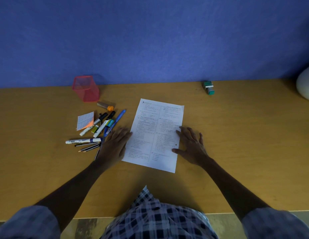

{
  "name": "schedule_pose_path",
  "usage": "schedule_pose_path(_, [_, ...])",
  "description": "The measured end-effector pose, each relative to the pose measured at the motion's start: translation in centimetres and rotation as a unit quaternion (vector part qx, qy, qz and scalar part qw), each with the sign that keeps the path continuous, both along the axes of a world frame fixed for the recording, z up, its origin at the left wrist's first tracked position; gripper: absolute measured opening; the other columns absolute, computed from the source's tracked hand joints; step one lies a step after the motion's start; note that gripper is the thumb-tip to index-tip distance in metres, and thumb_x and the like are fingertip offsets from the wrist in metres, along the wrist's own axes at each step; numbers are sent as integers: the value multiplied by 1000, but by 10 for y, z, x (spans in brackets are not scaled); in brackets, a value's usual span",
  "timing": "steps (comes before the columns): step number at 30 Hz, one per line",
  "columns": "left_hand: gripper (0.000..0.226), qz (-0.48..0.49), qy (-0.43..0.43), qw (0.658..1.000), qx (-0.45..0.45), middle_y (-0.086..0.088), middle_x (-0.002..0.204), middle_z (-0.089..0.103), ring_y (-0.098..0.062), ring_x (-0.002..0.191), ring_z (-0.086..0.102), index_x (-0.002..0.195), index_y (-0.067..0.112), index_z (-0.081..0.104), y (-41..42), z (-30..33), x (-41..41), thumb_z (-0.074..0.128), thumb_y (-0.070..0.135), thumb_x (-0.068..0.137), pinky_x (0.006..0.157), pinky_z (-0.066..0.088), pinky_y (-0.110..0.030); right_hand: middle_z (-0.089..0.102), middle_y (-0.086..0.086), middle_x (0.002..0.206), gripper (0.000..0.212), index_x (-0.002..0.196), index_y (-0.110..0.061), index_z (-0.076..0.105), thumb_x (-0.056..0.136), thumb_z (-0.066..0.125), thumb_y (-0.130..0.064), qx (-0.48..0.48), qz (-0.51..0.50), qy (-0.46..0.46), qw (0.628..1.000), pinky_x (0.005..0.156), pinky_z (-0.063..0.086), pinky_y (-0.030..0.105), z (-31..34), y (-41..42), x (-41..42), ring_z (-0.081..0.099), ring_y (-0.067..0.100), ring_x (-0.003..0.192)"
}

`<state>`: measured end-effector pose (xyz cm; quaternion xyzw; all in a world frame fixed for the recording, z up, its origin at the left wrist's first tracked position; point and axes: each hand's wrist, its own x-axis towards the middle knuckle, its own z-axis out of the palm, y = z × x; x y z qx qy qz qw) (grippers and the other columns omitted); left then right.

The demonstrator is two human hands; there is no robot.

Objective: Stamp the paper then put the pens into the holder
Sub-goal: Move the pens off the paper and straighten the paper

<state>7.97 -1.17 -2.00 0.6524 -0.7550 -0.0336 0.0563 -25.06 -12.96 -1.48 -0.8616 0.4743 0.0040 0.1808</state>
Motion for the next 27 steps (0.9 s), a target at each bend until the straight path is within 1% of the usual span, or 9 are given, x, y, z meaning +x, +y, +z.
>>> schedule_pose_path(2, [52, -18, 9, 1000, 10, -8, 151, 39, -30, 143, 30, 140, 13, 46, -5, 2, -7, 40, 31, 92, 114, 26, -52, 9, -5, 163, 85, 152, -27, 20, 84, 59, -58, 3, 9, 11, 1000, 115, 1, 66, 1, -4, -1, 1, 23, 150])
schedule_pose_path(3, [53, -25, 10, 999, 17, -8, 151, 40, -30, 143, 30, 139, 14, 48, -7, 1, -10, 39, 36, 92, 113, 25, -53, 7, -5, 163, 84, 152, -27, 19, 85, 58, -57, 6, 12, 15, 1000, 115, 1, 66, 2, -7, -1, 0, 23, 150])
schedule_pose_path(5, [54, -28, 10, 999, 20, -8, 149, 42, -30, 142, 30, 137, 14, 50, -8, -2, -13, 39, 42, 92, 113, 26, -54, 4, -6, 163, 81, 153, -28, 16, 87, 56, -55, 12, 14, 26, 999, 114, -2, 65, 3, -12, -2, -3, 23, 150])
schedule_pose_path(8, [57, -7, 28, 999, 19, -11, 151, 39, -30, 144, 27, 137, 16, 49, -5, -5, -19, 39, 48, 92, 116, 23, -47, 0, -8, 163, 76, 154, -31, 11, 92, 50, -52, 15, 20, 43, 999, 115, -6, 64, 5, -19, -4, -8, 22, 150])
schedule_pose_path(10, [59, 6, 41, 999, 19, -13, 151, 37, -30, 144, 27, 137, 17, 49, -3, -5, -24, 40, 52, 92, 117, 25, -45, -2, -9, 163, 73, 154, -32, 9, 94, 48, -48, 21, 25, 50, 998, 115, -7, 63, 7, -23, -5, -9, 22, 150])
schedule_pose_path(12, [59, 12, 55, 998, 19, -13, 149, 38, -30, 144, 28, 136, 16, 49, -2, -4, -29, 41, 54, 91, 115, 29, -46, -2, -7, 163, 70, 154, -32, 9, 96, 46, -45, 17, 29, 54, 998, 114, -7, 63, 8, -26, -5, -9, 23, 150])
schedule_pose_path(17, [59, 34, 89, 995, 30, -15, 152, 34, -29, 146, 24, 139, 18, 44, 4, -8, -36, 39, 55, 92, 115, 30, -47, 1, -5, 164, 67, 153, -31, 11, 97, 45, -45, 6, 38, 62, 997, 115, -4, 66, 10, -30, -6, -5, 24, 150])
schedule_pose_path(21, [57, 30, 94, 994, 39, -15, 155, 31, -29, 146, 24, 142, 18, 39, 5, -8, -36, 38, 50, 95, 115, 32, -50, 2, -5, 164, 67, 153, -30, 12, 97, 45, -44, 7, 40, 54, 998, 115, -1, 67, 11, -29, -6, -2, 24, 150])
schedule_pose_path(27, [56, 28, 104, 993, 45, -15, 156, 28, -28, 147, 23, 144, 16, 36, 4, -9, -35, 38, 45, 96, 116, 31, -49, 3, -6, 163, 69, 153, -32, 13, 95, 48, -46, 19, 37, 48, 998, 114, 1, 68, 7, -31, -9, -1, 22, 150])
